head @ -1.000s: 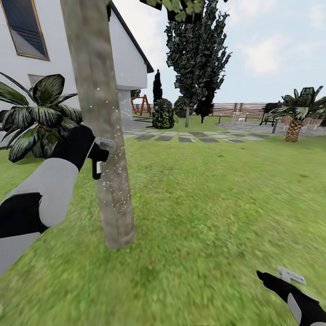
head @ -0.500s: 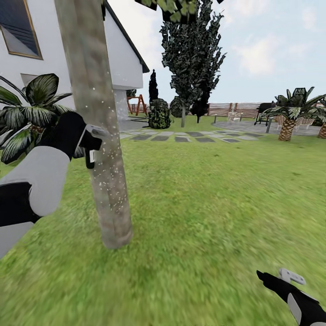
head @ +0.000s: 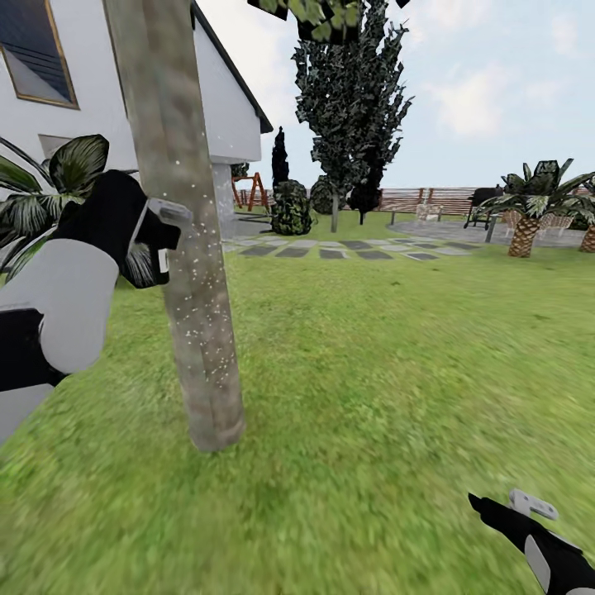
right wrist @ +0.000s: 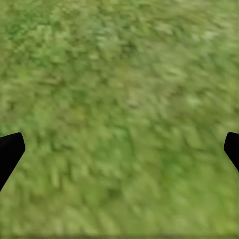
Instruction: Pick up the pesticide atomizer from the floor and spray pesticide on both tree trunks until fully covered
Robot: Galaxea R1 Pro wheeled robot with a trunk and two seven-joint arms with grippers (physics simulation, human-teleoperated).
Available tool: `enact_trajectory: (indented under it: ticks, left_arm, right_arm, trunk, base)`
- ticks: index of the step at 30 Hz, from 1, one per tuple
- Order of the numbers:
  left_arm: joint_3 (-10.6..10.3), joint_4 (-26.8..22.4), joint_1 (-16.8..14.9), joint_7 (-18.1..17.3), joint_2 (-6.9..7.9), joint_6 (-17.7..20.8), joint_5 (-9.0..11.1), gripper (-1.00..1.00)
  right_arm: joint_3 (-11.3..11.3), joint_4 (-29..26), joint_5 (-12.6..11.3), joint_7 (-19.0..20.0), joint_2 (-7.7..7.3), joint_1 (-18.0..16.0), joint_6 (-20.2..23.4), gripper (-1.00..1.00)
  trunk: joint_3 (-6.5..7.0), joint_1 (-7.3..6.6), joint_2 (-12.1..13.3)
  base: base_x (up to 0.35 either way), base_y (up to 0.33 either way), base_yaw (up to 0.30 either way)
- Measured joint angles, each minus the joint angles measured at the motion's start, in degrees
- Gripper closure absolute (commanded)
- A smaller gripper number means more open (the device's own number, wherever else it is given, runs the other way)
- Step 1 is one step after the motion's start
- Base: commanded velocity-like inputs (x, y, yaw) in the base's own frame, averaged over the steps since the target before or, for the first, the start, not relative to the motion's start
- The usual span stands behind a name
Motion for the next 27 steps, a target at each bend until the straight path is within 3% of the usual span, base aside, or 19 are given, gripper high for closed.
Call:
enact_trajectory:
  ticks: [2, 7, 16, 27]
  left_arm:
    - [-0.01, 0.00, -0.09, 0.00, 0.00, -0.02, -0.79, 1.00]
    - [0.05, 0.00, -2.02, -0.05, 0.00, 0.17, -7.78, 1.00]
    - [0.09, 0.06, -3.96, -0.09, 0.00, 0.27, -8.40, 1.00]
    - [0.09, 1.76, -3.99, -0.08, 0.02, 0.27, -8.43, 1.00]
  right_arm:
    - [-0.04, 0.00, 0.00, 0.00, 0.00, 0.00, -0.01, -1.00]
    - [-0.01, 0.00, 0.00, 0.00, 0.00, -0.01, 0.03, -1.00]
    - [-0.01, 0.00, 0.00, 0.00, 0.01, -0.01, -0.02, -1.00]
    - [0.02, 0.00, 0.00, 0.00, 0.03, 0.00, -0.02, -1.00]
  trunk:
    - [0.00, 0.00, 0.00]
    - [0.01, 0.00, -0.01]
    - [0.00, 0.00, 0.00]
    - [0.00, 0.00, 0.00]
  base:
    - [0.000, 0.000, 0.000]
    - [0.033, 0.000, 0.000]
    - [0.185, 0.000, 0.000]
    - [-0.115, 0.089, -0.100]
